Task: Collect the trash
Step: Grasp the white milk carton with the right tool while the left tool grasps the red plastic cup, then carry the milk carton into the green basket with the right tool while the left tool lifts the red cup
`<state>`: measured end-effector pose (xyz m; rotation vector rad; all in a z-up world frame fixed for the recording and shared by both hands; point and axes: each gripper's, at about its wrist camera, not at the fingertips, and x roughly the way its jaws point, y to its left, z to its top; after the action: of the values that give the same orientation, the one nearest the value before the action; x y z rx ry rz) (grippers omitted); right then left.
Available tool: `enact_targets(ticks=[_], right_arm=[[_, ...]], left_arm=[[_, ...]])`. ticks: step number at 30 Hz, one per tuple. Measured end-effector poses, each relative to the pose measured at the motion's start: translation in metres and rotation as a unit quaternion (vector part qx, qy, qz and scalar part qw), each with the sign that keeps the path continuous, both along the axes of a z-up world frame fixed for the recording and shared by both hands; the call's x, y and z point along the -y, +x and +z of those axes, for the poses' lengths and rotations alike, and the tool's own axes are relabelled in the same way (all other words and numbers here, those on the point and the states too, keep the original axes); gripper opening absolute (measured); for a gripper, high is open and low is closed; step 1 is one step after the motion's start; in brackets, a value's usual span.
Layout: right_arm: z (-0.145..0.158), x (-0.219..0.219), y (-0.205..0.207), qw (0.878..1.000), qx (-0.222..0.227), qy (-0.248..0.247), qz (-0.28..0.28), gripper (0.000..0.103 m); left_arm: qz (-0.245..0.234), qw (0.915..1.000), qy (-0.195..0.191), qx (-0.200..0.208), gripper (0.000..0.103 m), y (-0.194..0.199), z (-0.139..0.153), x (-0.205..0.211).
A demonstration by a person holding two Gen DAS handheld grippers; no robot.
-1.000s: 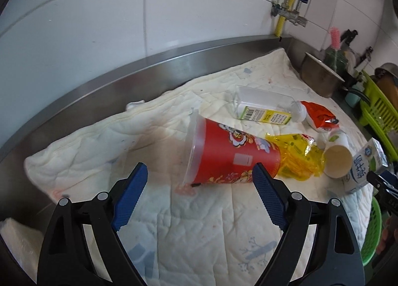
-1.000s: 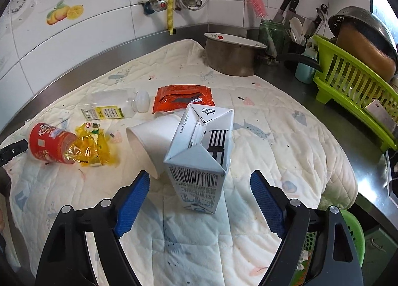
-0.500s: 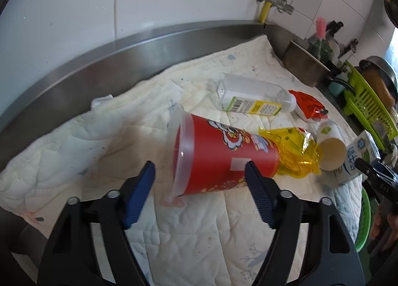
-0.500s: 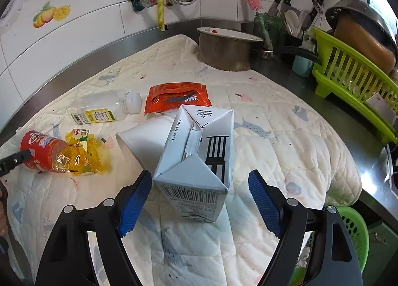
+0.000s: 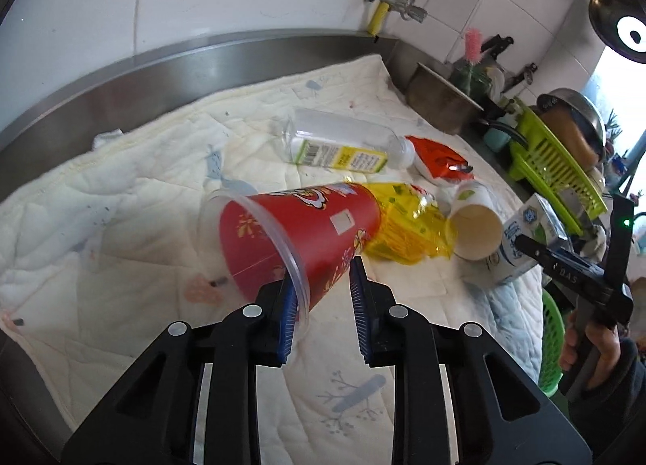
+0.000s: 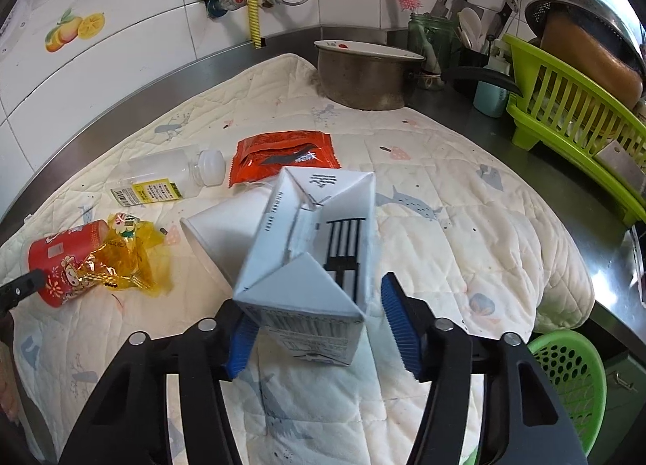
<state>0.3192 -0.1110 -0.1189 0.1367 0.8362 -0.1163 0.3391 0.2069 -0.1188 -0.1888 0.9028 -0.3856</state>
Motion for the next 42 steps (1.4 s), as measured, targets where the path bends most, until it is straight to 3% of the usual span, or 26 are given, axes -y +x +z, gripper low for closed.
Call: enact_targets(ticks=[2,7,8,12,26,30,35,42], right_arm=[[-0.001,0.002,-0.001,1.0,0.0,0.003,0.0,0.044],[0.001,0.003,-0.006,1.0,0.007,0.004,0.007,0.041],[0.002,0.003,-0.008,1.0,0.009,0.002,0.01,0.04],[0.008,0.007,-0.02,1.0,0.012,0.003,0.026,0.039],[0.029,0.025,-0.098,0.997,0.028,-0.017,0.077,0.039],[0.025,0.049,-0.134,0.997,0.026,-0.031,0.062,0.039],[0.003,0.095,-0.171,0.998,-0.01,-0.055,0.016,0.039],[-0.028,0.149,-0.208,0.996,-0.059,-0.061,-0.035,0.041]], left_arm=[[-0.001,1.0,-0.005,-0.006,0.025,0.002,-0.003,0.002],[0.004,1.0,-0.005,0.001,0.023,0.002,-0.004,0.008],[0.002,1.0,-0.004,0.003,0.015,0.001,-0.004,0.009],[0.001,0.9998,0.003,0.018,0.005,-0.007,0.003,0.017],[0.03,0.9983,-0.02,0.046,0.004,-0.067,0.037,0.025],[0.012,0.9976,-0.027,0.063,0.004,-0.093,0.054,0.046],[-0.031,0.9958,-0.044,0.074,0.004,-0.119,0.067,0.085],[-0.109,0.9905,-0.055,0.062,0.004,-0.14,0.064,0.162]])
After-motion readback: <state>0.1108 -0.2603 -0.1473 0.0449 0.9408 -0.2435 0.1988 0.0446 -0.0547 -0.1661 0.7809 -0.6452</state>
